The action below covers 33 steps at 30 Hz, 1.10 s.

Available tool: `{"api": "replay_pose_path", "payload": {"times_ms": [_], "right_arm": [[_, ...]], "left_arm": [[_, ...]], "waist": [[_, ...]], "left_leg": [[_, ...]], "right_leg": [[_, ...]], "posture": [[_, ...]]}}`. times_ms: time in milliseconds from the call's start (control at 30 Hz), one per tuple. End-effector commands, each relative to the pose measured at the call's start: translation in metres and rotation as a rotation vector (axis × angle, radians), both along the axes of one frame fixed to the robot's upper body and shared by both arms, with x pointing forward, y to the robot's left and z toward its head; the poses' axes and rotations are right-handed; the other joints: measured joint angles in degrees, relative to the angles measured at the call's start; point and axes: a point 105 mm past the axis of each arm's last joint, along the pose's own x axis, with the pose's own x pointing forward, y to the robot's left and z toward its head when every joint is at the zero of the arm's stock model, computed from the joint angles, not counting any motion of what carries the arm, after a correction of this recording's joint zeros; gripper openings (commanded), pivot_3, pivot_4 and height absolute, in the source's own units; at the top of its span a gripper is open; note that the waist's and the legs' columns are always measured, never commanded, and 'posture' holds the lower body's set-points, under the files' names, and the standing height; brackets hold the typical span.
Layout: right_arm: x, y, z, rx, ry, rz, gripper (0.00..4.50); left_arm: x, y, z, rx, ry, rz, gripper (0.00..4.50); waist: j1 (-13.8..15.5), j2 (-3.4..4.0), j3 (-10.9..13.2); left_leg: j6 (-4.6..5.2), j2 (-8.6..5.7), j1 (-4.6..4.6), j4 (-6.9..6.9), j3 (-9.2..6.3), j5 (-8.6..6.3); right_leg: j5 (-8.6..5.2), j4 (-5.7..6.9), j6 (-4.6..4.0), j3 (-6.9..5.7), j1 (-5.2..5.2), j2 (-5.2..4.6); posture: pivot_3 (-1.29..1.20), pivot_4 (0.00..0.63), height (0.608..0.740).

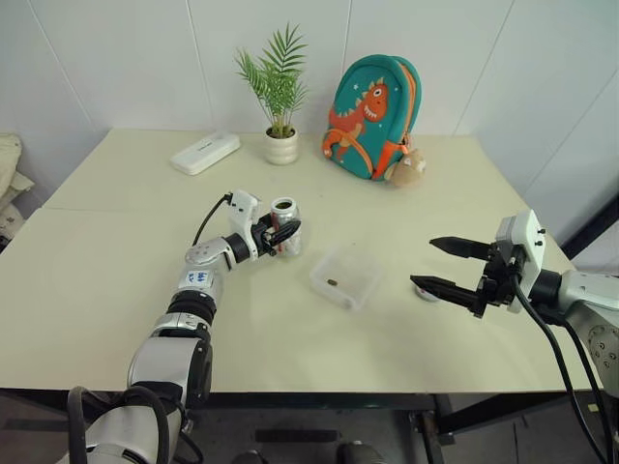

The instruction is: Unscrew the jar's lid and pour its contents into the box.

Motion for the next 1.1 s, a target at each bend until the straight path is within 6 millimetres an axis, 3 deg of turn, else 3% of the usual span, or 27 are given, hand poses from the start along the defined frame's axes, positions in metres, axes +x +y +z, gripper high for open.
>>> {"api": "replay_pose_path", "payload": {"times_ms": [33, 233, 500, 833, 967, 1100], "right_arm": [[-0.005, 0.001, 0.009, -0.022, -0.028, 0.014, 4.50], [-0.006, 0.002, 0.009, -0.021, -0.027, 0.017, 4.50], [-0.005, 0.003, 0.011, -0.018, -0.032, 0.027, 4.50], [-0.005, 0.000, 0.014, -0.028, -0.034, 0.040, 4.50], [-0.008, -0.011, 0.019, -0.028, -0.020, 0.047, 4.50], [-0.014, -0.024, 0.046, 0.036, -0.084, 0.069, 4.50]], "left_arm": [[-0.003, 0.001, -0.005, 0.024, -0.010, -0.012, 2.73], [-0.006, 0.003, -0.004, 0.039, -0.020, -0.036, 4.46], [-0.016, 0.016, -0.007, 0.120, -0.037, -0.067, 4.46], [-0.051, 0.066, -0.005, 0.200, -0.012, -0.043, 4.46], [-0.078, 0.087, 0.013, 0.212, -0.039, -0.100, 4.46], [-0.105, 0.126, 0.054, 0.142, -0.077, -0.173, 4.46]], "waist": [[0.00, 0.00, 0.00], [0.11, 0.00, 0.00], [-0.01, 0.00, 0.00], [-0.24, 0.00, 0.00], [-0.40, 0.01, 0.01], [-0.64, -0.01, 0.02]], "left_leg": [[0.00, 0.00, 0.00, 0.00, 0.00, 0.00], [0.00, 0.00, -0.01, 0.00, 0.00, 0.00], [0.00, 0.00, 0.00, -0.02, 0.00, 0.00], [0.00, 0.02, 0.01, -0.04, 0.00, 0.00], [0.00, 0.08, 0.03, -0.10, 0.00, 0.00], [0.00, 0.09, 0.04, -0.10, 0.01, 0.00]], "right_leg": [[0.00, 0.00, 0.00, 0.00, 0.00, 0.00], [0.00, -0.01, 0.00, 0.00, 0.00, 0.00], [0.00, -0.01, 0.00, 0.01, 0.00, 0.00], [0.00, -0.02, -0.02, 0.03, 0.00, 0.00], [-0.03, 0.00, -0.08, 0.01, -0.03, 0.01], [-0.01, -0.03, -0.15, -0.01, -0.02, 0.00]], "posture": [[0.00, 0.150, 0.740], [0.00, 0.150, 0.740], [0.00, 0.150, 0.740], [0.00, 0.150, 0.740], [0.00, 0.150, 0.740], [0.00, 0.150, 0.740]]}}
